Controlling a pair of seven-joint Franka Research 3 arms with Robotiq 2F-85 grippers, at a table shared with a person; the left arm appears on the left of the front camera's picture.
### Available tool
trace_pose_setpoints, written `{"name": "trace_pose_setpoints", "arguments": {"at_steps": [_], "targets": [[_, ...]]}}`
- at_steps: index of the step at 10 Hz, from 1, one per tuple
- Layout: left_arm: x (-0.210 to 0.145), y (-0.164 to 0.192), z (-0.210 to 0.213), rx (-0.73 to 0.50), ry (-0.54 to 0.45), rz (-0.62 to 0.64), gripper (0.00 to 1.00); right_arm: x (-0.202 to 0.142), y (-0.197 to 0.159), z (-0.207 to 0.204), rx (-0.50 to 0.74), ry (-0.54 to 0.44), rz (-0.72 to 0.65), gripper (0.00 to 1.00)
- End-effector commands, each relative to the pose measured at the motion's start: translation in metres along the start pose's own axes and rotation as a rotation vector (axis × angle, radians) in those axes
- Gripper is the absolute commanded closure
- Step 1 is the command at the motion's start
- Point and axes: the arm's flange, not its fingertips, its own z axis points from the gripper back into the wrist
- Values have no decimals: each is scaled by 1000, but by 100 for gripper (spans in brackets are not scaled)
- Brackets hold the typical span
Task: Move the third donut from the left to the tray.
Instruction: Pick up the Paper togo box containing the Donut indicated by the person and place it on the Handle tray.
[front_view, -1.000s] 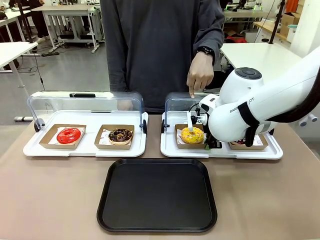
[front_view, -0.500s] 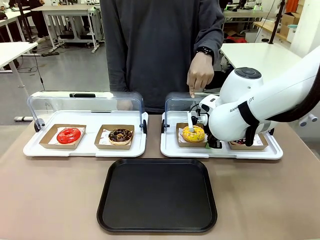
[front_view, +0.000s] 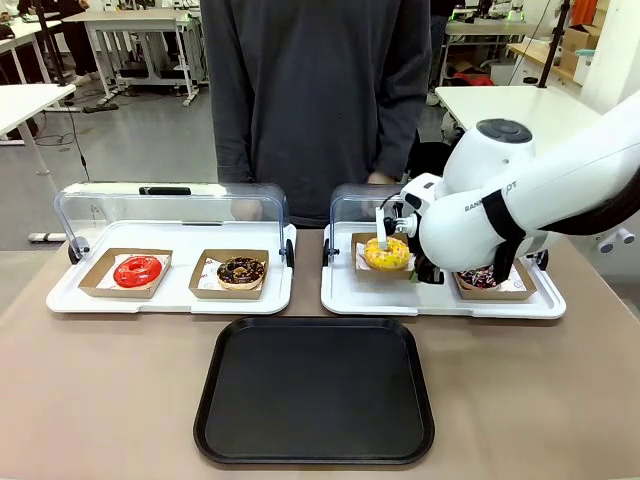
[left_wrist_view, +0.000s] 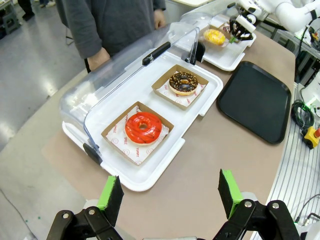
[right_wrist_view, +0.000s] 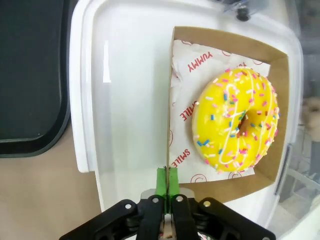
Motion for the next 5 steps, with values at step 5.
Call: {"name": "trace_pose_setpoints", "arguments": {"at_steps": [5], "targets": [[2,-2,1,-3,-11,-6,0,18,44,93,6,-10,-20,100]]}}
